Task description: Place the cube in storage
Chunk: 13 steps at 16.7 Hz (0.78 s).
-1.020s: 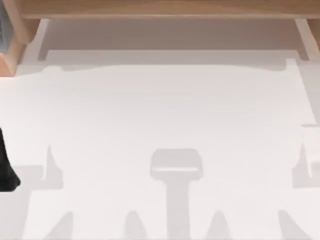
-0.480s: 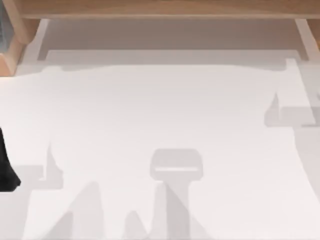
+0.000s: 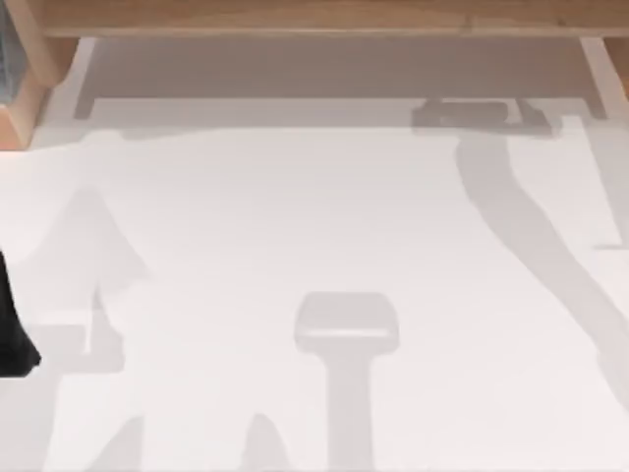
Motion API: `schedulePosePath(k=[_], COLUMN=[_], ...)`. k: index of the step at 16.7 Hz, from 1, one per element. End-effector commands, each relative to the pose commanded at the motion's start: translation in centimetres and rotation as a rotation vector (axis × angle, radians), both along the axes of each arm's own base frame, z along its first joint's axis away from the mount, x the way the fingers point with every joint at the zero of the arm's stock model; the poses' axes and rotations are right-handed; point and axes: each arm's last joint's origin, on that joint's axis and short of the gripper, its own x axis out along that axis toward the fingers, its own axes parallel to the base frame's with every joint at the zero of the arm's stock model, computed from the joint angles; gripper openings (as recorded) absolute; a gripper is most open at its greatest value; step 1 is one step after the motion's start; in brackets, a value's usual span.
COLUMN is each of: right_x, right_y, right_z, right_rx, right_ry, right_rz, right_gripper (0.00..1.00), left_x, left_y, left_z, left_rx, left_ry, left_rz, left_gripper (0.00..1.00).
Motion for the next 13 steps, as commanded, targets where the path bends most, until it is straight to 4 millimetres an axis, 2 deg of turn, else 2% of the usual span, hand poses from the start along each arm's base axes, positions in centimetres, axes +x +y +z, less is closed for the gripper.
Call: schedulePosePath(k=[4,7,10,13], right_x=[5.0,6.6,7.0,7.0], right_y=[6.5,10.0,11.8,12.0], right_z=[-0.6,-0.5,-0.1,0.0], right_rx=[-0.002,0.021,0.050,0.054], right_ry=[0.000,-0.033,-0.065,-0.069], right_rz=[0.006,0.015,0.029,0.032], right_gripper=[1.00,1.00,1.00,1.00], left_x=[0.0,0.0,0.0,0.0], left_y=[0.0,0.0,0.0,0.0], left_z=[0.0,0.0,0.0,0.0], left_rx=[0.000,0.000,0.000,0.000], left_ry=[0.000,0.000,0.000,0.000], left_rz=[0.000,0.000,0.000,0.000], left_gripper=[1.00,1.00,1.00,1.00])
